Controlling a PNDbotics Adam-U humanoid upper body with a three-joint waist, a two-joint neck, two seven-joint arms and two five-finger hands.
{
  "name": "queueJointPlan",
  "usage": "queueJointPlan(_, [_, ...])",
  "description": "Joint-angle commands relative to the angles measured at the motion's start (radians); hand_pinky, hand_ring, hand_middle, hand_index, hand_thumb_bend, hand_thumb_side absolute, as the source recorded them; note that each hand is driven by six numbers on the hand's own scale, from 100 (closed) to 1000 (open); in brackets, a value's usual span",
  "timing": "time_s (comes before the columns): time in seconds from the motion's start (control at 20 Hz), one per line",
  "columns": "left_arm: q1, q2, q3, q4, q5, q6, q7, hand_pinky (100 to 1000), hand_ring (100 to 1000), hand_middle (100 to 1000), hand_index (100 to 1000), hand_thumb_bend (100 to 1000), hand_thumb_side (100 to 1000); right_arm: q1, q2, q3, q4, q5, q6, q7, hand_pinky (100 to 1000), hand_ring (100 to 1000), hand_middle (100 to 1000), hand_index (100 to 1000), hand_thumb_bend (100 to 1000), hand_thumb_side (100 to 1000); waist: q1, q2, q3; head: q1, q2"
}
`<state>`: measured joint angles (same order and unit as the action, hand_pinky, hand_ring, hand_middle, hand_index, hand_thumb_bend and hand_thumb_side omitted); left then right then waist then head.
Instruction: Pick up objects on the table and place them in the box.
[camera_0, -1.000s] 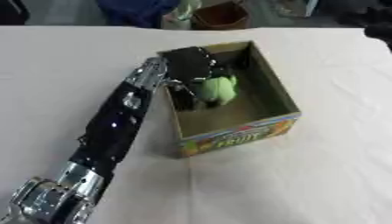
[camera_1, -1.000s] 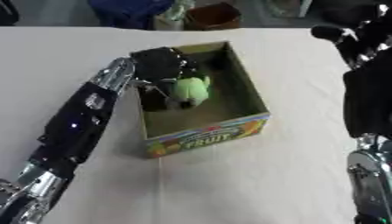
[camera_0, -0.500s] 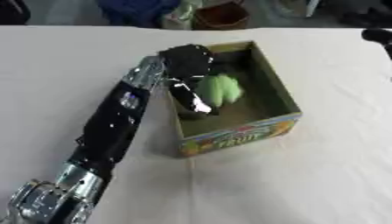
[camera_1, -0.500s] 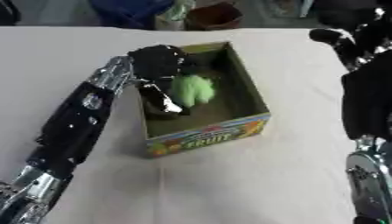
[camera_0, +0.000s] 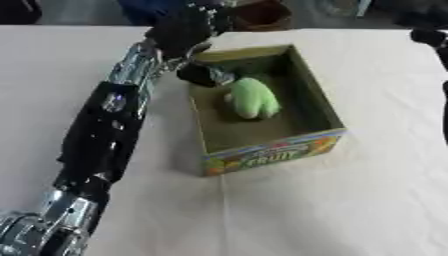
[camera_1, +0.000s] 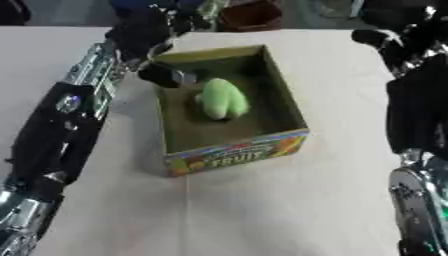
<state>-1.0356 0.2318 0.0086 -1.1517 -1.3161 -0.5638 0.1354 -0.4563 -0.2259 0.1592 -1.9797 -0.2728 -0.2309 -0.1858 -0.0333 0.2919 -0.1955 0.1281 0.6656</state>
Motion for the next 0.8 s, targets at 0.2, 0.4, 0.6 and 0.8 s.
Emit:
queueJointPlan(0.2, [-0.003,0.06,0.011,-0.246,0.558,0.206,-0.119,581,630,563,771,100,791,-0.001,-0.032,-0.019,-0.02,0.009,-0.016,-0.01,671,704,538,843,100,975,-0.002,-0.033,0.024,-0.029,0.007])
queueJointPlan(0.4, [0.031,0.122,0.05,-0.394,0.93,0.395,-0.134,555,596,534,751,100,797,0.012,-0.045,-0.031,-0.02,0.02,-0.015,-0.024,671,705,539,843,100,976,-0.001,-0.042,0.062,-0.065,0.016])
queueJointPlan(0.6, [0.111,0.232,0.09,-0.531,1.129,0.508,-0.099,530,578,524,732,100,783,0.021,-0.057,-0.046,-0.02,0.035,-0.019,-0.042,671,706,540,842,100,979,-0.005,-0.048,0.102,-0.1,0.022])
queueJointPlan(0.8, [0.223,0.327,0.147,-0.647,1.243,0.557,0.008,524,567,515,719,100,769,0.031,-0.071,-0.062,-0.02,0.048,-0.025,-0.062,672,707,542,842,100,979,-0.008,-0.05,0.132,-0.118,0.028])
